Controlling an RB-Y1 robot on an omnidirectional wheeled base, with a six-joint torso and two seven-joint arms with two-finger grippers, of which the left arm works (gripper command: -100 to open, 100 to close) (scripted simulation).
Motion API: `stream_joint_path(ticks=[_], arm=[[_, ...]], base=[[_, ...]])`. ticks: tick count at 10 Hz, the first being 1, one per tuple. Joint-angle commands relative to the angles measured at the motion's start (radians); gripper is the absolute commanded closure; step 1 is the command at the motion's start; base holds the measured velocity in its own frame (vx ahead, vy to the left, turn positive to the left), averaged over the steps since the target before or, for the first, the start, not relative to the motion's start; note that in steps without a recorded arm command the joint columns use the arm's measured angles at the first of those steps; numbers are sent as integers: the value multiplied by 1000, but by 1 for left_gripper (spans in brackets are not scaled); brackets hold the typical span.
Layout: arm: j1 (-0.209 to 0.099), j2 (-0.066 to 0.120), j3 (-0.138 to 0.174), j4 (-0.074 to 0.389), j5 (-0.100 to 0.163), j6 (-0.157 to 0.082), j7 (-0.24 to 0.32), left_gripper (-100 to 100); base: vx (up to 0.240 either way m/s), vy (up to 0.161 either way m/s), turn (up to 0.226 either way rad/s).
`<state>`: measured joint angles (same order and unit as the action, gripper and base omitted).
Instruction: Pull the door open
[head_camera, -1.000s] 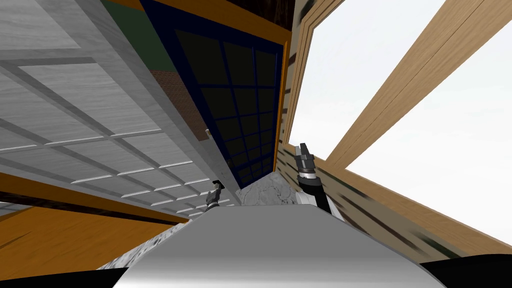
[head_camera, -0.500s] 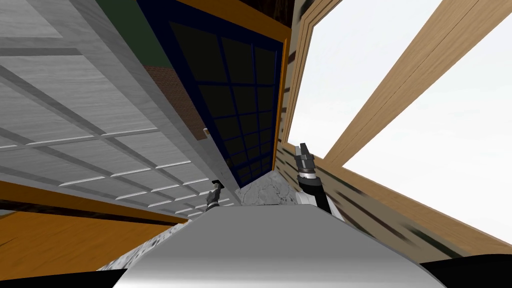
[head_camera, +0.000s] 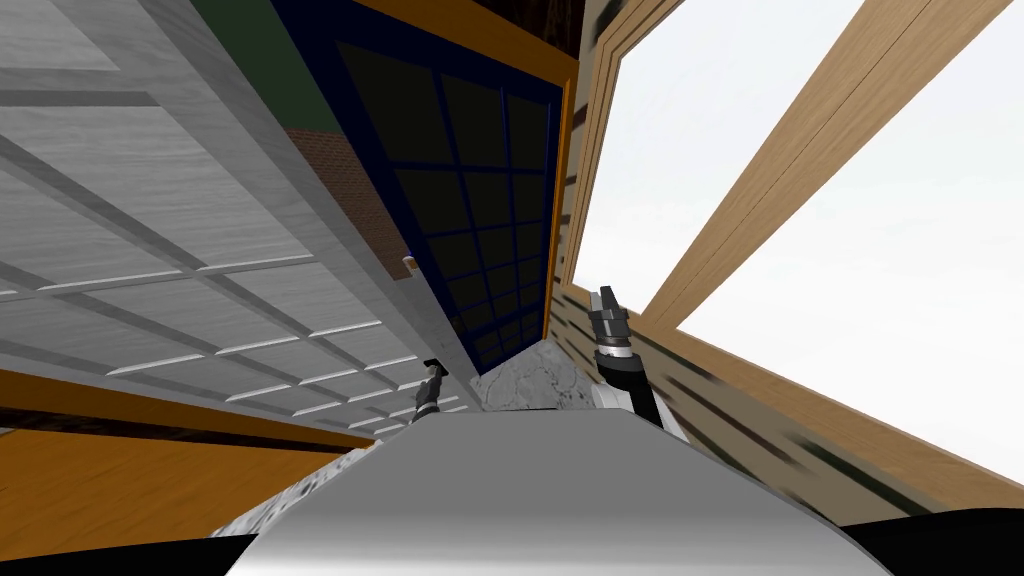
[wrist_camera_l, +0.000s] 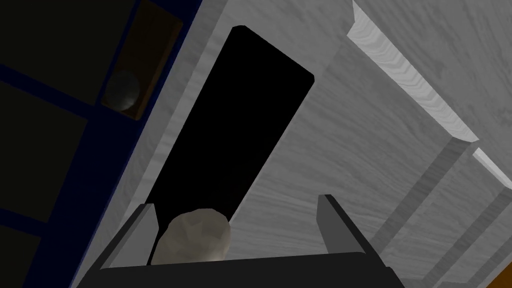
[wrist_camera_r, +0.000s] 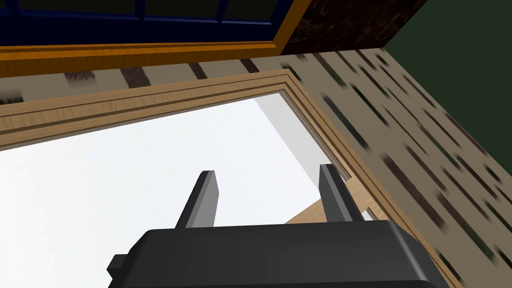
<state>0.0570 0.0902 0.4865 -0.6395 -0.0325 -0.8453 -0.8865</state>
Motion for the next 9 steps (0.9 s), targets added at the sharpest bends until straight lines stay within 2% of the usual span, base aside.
stream_joint_path(ticks=[1, 3, 7, 8, 9], arm=[[16, 8, 9, -24, 11, 12, 32, 100], [14, 15, -11, -24, 31, 11, 97, 100], [11, 22, -31, -24, 51, 9, 187, 100], [11, 22, -31, -24, 51, 9, 194, 100], [10, 25, -41, -24, 61, 8, 227, 100]], base=[[-25, 4, -15], [-39, 17, -57], [-33, 9, -33], [-28, 9, -16], [-33, 12, -80]])
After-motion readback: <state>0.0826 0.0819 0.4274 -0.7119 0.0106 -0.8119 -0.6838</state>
